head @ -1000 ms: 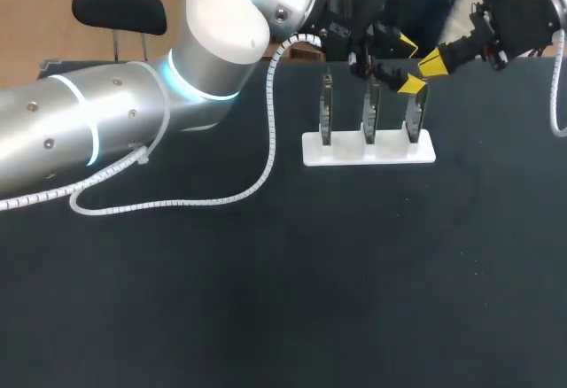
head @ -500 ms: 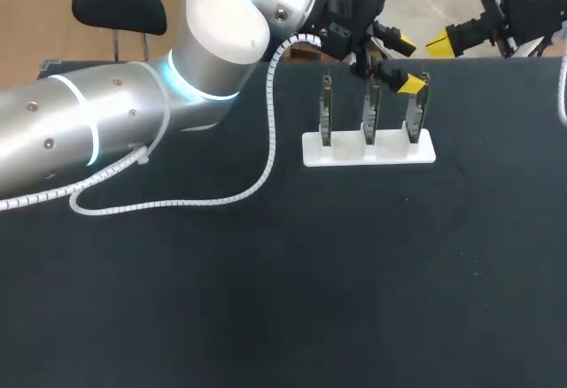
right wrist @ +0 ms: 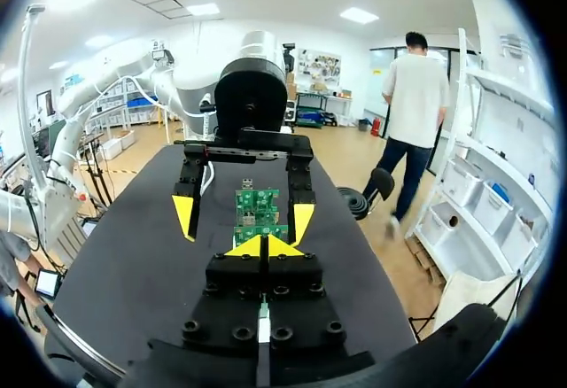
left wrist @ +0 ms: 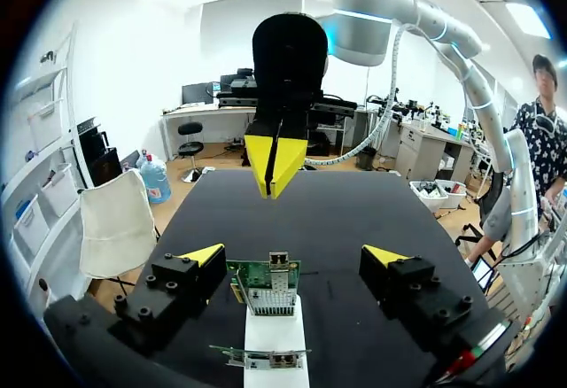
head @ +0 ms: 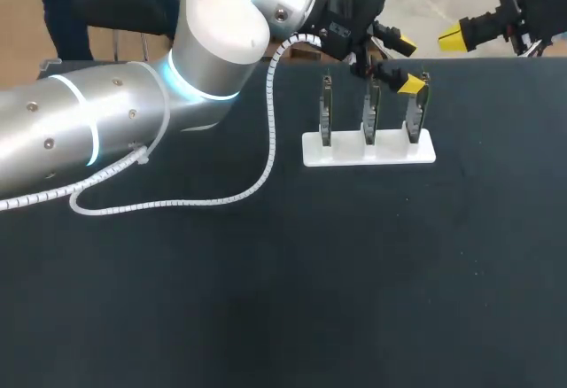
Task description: Pick up the optical module with the left hand, and insert it into the network port with the right hand.
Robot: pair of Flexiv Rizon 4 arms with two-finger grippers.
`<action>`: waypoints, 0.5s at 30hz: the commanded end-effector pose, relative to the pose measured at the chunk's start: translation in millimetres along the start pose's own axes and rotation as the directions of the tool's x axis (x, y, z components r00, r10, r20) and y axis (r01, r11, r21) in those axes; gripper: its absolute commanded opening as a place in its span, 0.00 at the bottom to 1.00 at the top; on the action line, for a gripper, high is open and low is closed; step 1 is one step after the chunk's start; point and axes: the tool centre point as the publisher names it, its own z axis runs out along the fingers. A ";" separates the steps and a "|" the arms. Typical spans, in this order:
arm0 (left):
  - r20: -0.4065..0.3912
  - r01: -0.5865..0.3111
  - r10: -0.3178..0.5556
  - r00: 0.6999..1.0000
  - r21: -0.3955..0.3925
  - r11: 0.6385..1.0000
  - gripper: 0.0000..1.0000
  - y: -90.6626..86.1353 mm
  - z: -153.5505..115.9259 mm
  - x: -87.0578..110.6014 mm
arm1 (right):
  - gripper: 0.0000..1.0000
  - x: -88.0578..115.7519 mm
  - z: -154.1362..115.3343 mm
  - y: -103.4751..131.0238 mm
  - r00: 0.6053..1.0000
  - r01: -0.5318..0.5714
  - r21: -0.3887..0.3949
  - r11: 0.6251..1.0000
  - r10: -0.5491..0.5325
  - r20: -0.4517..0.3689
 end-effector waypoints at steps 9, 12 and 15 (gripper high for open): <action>0.023 -0.068 0.071 0.997 -0.102 0.992 1.00 13.0 -25.1 -21.7 | 0.00 -4.6 -5.5 3.4 0.999 0.002 0.056 0.998 -0.004 0.033; 0.026 -0.091 0.096 0.995 -0.152 0.984 1.00 19.4 -40.5 -30.6 | 0.00 -9.1 -7.5 -0.1 0.999 0.009 0.071 0.997 -0.012 0.042; 0.041 -0.111 0.122 0.992 -0.206 0.972 1.00 22.9 -57.0 -39.4 | 0.00 -14.7 -10.7 -3.9 0.998 0.021 0.089 0.996 -0.026 0.052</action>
